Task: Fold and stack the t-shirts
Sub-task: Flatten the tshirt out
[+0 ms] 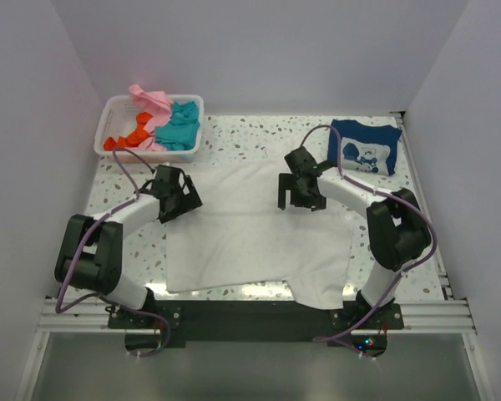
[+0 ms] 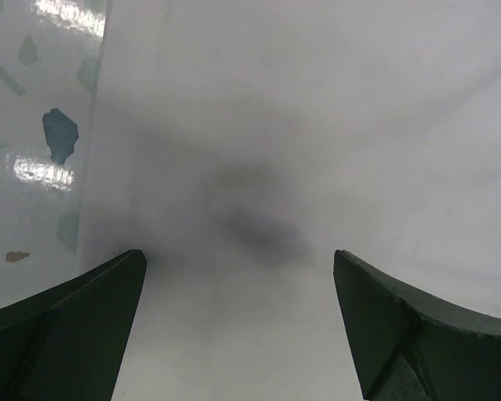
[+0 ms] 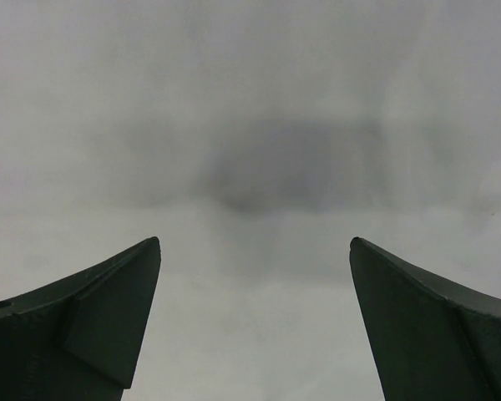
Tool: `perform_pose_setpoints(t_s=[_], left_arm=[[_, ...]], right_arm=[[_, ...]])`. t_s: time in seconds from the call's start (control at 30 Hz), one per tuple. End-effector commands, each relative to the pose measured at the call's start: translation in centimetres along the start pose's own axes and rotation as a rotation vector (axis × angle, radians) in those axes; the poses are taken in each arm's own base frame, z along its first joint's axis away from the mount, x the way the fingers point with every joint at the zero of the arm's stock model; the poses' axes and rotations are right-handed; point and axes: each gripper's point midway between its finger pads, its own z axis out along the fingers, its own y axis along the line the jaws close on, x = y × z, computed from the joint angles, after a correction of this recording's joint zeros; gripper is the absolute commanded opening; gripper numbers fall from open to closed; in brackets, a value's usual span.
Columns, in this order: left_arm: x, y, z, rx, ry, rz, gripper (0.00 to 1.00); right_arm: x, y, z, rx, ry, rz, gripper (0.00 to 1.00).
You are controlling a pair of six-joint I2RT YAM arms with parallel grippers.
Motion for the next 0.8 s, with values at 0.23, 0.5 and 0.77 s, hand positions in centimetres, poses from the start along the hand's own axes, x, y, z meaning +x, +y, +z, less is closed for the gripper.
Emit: perform_pose_setpoints(t_s=[0.23,0.5,0.77], left_arm=[[-2.3,0.9,2.2,-0.078,-0.010,0.004,1.00],[-4.1,1.5,2.5,-0.116,-0.030,0.005,1.00],[-5.3,1.6,2.9,-0.118,-0.031,0.004,1.00]], right_arm=[[0.6,0.4,1.3,-0.046,0.012,-0.012,0.99],[1.1,0.1,0.7,-0.054,0.011,-0.018,0.99],[1.3,0.0,-0.7,-0.080,-0.004,-0.017,0.99]])
